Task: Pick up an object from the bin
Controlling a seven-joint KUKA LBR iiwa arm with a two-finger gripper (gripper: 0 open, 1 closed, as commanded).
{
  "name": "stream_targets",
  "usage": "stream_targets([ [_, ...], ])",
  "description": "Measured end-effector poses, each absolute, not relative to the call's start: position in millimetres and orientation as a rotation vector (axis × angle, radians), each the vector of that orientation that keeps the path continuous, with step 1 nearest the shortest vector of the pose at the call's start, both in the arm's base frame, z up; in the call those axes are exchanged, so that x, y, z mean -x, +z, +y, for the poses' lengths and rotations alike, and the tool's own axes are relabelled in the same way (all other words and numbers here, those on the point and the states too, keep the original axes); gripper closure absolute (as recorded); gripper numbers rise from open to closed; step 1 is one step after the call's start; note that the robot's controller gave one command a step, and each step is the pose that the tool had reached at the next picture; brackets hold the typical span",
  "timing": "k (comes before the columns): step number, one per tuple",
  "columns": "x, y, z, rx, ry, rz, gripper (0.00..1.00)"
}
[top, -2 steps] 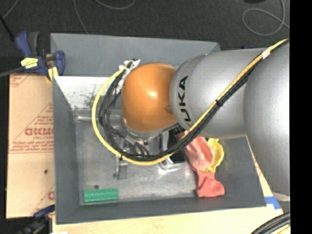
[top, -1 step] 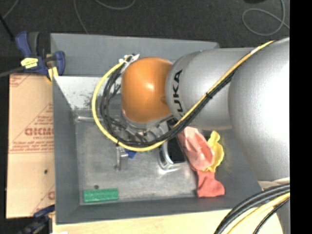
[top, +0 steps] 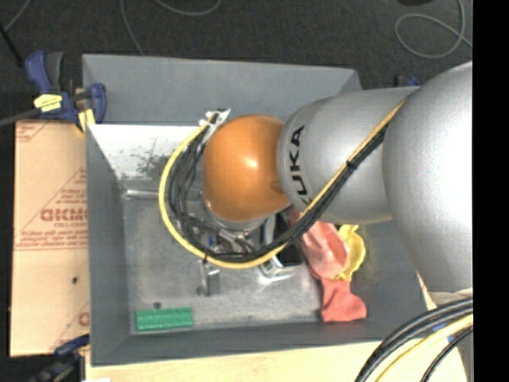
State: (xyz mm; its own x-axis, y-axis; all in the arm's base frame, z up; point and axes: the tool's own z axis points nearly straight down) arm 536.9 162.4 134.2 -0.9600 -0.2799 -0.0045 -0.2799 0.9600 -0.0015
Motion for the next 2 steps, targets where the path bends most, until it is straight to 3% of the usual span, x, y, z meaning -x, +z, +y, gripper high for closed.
stream_targets([
  [1, -525.8, 130.9, 161.9, 0.570, -0.001, 3.087, 0.00],
  [2, -521.7, 148.1, 163.1, 0.744, 0.001, 3.054, 0.00],
])
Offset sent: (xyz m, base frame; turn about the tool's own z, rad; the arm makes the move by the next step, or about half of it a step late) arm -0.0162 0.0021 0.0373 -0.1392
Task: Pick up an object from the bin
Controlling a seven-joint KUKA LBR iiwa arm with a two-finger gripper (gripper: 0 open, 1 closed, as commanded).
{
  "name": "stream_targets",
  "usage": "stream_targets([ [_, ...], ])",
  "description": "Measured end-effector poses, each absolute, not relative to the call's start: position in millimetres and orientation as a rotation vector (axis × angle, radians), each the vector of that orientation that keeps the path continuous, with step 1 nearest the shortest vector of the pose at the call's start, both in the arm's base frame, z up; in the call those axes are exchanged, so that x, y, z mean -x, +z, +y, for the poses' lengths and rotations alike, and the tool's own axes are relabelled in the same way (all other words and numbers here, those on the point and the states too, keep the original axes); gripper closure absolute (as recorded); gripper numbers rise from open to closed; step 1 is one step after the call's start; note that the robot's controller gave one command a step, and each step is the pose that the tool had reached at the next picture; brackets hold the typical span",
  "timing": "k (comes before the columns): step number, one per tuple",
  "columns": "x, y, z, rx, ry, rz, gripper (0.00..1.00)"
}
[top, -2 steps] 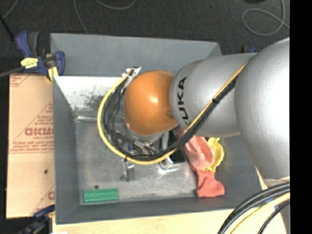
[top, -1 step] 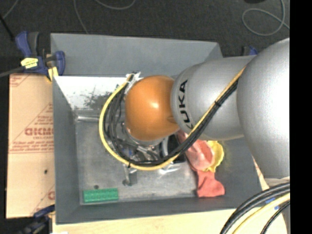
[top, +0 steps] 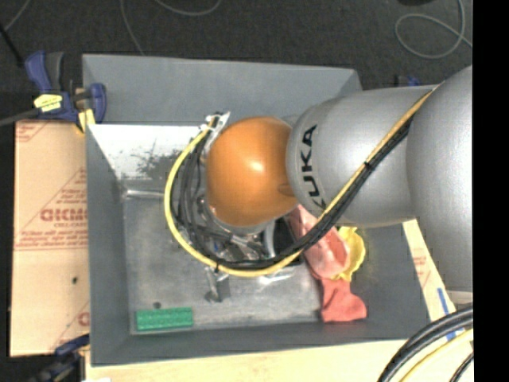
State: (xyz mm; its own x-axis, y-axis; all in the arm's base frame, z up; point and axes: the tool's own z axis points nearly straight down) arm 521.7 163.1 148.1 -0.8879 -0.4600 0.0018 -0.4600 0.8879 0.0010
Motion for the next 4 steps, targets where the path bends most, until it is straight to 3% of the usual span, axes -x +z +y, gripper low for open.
stream_targets([
  [1, -540.3, 145.9, 150.8, -0.747, -0.002, -3.060, 0.00],
  [2, -564.0, 150.6, 152.7, -0.989, 0.001, -2.984, 0.00],
  [3, -566.7, 155.2, 152.4, -0.971, -0.002, -2.993, 0.00],
  [4, -572.6, 163.5, 117.8, -0.753, 0.001, -3.056, 0.00],
])
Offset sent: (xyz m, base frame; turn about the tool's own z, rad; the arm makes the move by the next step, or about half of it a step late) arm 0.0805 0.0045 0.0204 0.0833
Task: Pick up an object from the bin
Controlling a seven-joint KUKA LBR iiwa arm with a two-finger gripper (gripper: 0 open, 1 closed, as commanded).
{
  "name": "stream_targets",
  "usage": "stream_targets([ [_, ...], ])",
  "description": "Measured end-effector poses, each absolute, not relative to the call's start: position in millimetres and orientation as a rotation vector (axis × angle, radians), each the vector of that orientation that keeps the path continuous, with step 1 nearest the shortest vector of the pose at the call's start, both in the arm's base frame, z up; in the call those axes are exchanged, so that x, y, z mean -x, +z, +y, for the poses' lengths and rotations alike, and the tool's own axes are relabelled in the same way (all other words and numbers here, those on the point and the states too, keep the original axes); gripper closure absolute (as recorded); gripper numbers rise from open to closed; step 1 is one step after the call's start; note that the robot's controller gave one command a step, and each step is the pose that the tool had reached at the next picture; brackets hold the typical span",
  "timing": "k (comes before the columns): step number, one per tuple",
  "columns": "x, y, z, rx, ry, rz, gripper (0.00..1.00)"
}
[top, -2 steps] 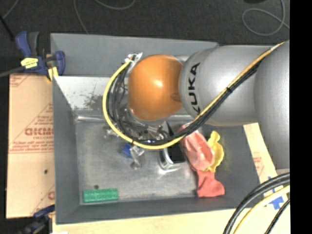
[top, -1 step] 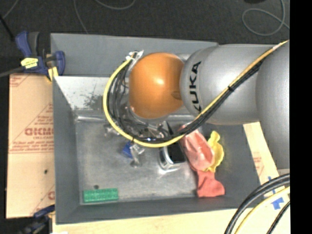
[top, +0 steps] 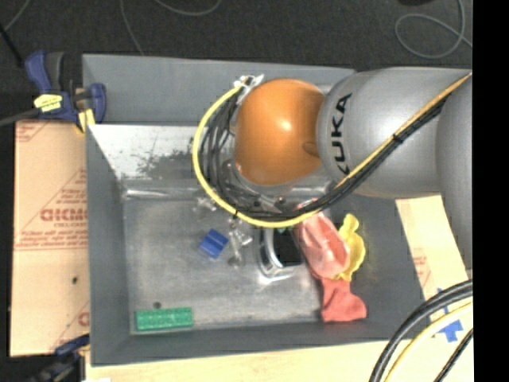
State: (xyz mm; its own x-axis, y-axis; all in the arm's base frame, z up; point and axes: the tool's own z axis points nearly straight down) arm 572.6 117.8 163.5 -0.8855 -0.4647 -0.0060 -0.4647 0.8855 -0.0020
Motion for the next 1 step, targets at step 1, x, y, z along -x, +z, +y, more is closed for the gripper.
stream_targets([
  [1, -573.4, 138.8, 104.8, 0.992, -0.001, 2.975, 0.00],
])
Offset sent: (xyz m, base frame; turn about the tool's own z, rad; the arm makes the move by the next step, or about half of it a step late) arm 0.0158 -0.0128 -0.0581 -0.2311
